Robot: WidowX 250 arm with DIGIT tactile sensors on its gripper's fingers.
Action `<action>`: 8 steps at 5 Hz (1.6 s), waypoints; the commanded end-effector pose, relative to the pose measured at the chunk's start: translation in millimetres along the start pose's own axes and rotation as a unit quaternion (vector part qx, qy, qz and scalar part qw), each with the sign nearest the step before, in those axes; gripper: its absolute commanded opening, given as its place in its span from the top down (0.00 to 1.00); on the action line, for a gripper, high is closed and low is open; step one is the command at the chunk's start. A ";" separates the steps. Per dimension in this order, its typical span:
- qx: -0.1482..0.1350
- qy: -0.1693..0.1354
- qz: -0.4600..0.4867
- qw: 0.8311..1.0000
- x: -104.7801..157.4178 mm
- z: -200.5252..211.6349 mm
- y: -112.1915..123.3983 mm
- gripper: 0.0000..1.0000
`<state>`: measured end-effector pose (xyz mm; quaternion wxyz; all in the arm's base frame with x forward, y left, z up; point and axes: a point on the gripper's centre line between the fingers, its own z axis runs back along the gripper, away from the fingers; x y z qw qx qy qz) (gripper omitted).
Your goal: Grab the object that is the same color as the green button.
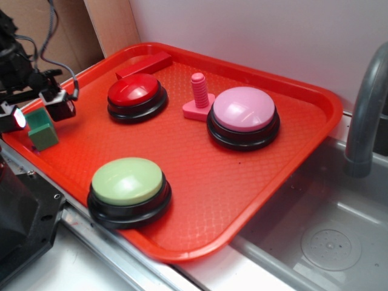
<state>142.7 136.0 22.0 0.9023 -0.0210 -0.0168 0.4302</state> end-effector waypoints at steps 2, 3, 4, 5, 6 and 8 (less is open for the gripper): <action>0.036 -0.011 -0.004 0.999 -2.1 -7.7 2.2 1.00; 0.022 -0.012 -0.031 0.999 -2.2 -3.6 -3.1 1.00; -0.016 -0.027 -0.099 0.995 -3.3 11.5 -10.8 1.00; -0.059 -0.043 -0.171 0.983 -3.8 39.2 -19.0 1.00; -0.085 -0.044 -0.230 0.969 -5.9 67.6 -31.6 1.00; -0.055 -0.060 -0.237 0.968 -21.8 100.5 -46.7 1.00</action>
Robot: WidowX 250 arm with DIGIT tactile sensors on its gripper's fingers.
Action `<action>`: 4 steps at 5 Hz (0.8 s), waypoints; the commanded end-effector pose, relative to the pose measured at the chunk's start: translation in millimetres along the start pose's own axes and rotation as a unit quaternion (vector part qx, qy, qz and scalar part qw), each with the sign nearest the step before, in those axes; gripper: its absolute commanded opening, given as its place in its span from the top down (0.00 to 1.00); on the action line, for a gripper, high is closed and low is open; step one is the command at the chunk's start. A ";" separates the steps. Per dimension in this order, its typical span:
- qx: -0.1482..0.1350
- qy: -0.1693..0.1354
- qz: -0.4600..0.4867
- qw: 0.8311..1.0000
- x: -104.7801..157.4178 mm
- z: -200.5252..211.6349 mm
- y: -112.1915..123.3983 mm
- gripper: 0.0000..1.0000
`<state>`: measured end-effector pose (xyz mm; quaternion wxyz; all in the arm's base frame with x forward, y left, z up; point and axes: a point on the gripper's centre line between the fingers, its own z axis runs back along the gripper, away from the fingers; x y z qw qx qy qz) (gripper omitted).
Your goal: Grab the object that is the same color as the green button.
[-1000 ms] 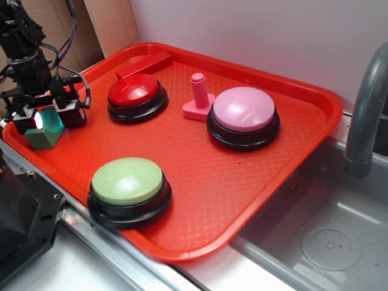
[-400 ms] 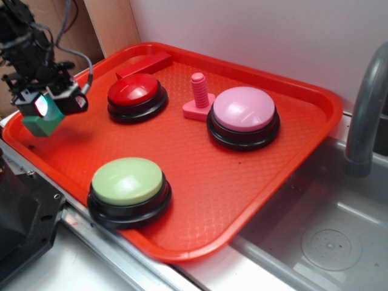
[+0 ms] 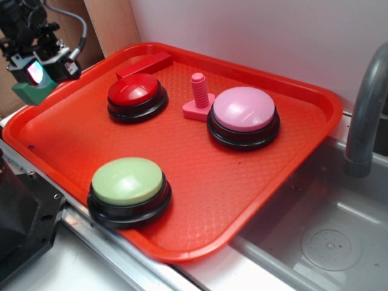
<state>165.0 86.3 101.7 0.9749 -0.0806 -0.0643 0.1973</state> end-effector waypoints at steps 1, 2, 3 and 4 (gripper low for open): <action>0.033 -0.044 -0.029 0.998 -4.1 33.6 -13.1 1.00; 0.048 -0.050 -0.046 0.997 -8.2 39.7 -26.6 1.00; 0.042 -0.045 -0.055 0.997 -8.7 40.8 -33.5 1.00; 0.052 -0.048 -0.056 0.996 -9.9 37.1 -38.8 1.00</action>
